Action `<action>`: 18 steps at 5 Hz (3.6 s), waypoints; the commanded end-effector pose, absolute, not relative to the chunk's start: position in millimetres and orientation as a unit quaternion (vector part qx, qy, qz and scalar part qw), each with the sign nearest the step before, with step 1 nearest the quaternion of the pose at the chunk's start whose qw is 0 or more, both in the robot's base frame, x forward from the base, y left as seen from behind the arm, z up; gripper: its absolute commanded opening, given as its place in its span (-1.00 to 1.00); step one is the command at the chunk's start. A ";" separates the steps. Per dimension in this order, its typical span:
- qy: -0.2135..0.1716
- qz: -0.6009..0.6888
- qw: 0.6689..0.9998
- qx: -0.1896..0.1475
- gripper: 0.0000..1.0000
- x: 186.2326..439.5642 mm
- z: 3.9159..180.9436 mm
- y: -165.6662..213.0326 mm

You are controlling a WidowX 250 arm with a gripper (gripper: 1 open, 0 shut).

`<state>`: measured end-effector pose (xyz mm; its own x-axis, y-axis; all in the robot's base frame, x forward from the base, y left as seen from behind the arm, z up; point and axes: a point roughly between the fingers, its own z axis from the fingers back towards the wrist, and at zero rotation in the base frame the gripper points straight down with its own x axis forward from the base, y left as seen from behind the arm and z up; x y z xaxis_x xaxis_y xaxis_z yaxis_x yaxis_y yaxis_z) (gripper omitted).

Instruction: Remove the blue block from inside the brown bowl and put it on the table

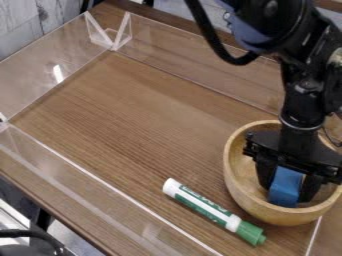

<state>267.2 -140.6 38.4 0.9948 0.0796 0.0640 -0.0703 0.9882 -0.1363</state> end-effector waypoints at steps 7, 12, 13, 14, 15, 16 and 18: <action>-0.058 0.003 0.998 -0.038 -1.00 276.6 161.6 -120.0; -0.076 -0.031 0.996 -0.034 -1.00 251.9 199.8 -92.5; -0.074 -0.039 0.996 -0.035 -1.00 245.0 199.9 -98.9; -0.073 -0.041 0.996 -0.035 -1.00 238.8 199.8 -104.5; -0.072 -0.044 0.996 -0.035 -1.00 233.8 199.7 -107.7; -0.072 -0.038 0.996 -0.034 -1.00 233.7 199.4 -104.0; -0.074 -0.021 0.997 -0.030 -1.00 229.0 198.2 -83.7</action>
<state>227.4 -84.4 186.5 0.9938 -0.0384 0.1040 0.0434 0.9979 -0.0470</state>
